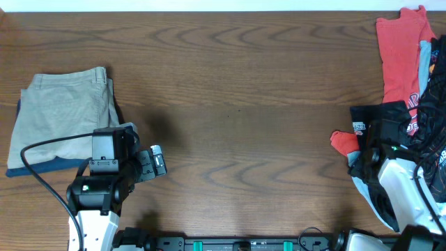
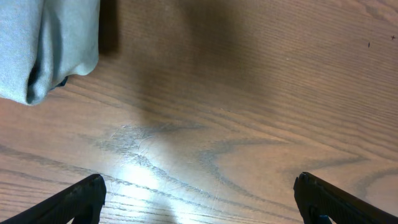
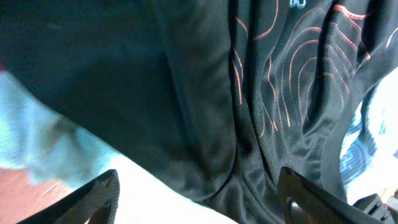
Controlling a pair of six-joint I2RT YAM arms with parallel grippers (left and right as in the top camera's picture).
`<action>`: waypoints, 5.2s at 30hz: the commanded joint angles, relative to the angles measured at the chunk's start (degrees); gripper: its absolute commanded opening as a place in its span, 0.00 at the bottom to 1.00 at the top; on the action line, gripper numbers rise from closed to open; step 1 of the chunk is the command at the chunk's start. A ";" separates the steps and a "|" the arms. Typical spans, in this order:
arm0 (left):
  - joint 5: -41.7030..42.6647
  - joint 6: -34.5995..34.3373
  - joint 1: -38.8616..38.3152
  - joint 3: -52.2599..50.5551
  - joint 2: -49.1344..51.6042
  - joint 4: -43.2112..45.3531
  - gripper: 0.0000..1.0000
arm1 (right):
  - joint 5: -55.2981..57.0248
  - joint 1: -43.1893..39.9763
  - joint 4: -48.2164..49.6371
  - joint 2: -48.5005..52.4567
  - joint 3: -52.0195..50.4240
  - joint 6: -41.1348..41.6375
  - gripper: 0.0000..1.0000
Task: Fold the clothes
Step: 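Reach the right gripper into the pile and grasp the black jersey, then pull the black jersey with the right gripper toward the table center, then grasp the jersey's left end with the left gripper and drag it leftward, then pull the jersey's lower edge down with the left gripper to spread it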
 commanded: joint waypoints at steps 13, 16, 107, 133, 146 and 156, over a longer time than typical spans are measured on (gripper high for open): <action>0.20 -0.79 0.28 1.01 0.11 -0.15 0.98 | 2.86 -0.63 2.75 3.10 -1.81 2.19 0.01; 0.20 -0.76 0.28 1.01 0.11 -0.15 0.98 | 1.42 -0.66 0.72 2.03 0.83 2.14 0.01; 10.91 -8.26 1.81 31.47 38.73 24.74 0.98 | -14.71 18.12 -21.97 -2.12 26.71 -7.48 0.99; 18.25 -32.72 -30.91 6.88 43.15 22.40 0.98 | -14.71 18.12 -21.35 -2.12 26.73 -7.50 0.99; 11.13 -39.34 -36.17 6.60 52.09 32.83 0.35 | -14.69 18.12 -21.38 -2.12 26.73 -7.93 0.99; 10.43 -29.49 -26.82 6.62 47.25 17.35 0.06 | -14.49 18.12 -19.65 -2.10 26.71 -8.11 0.99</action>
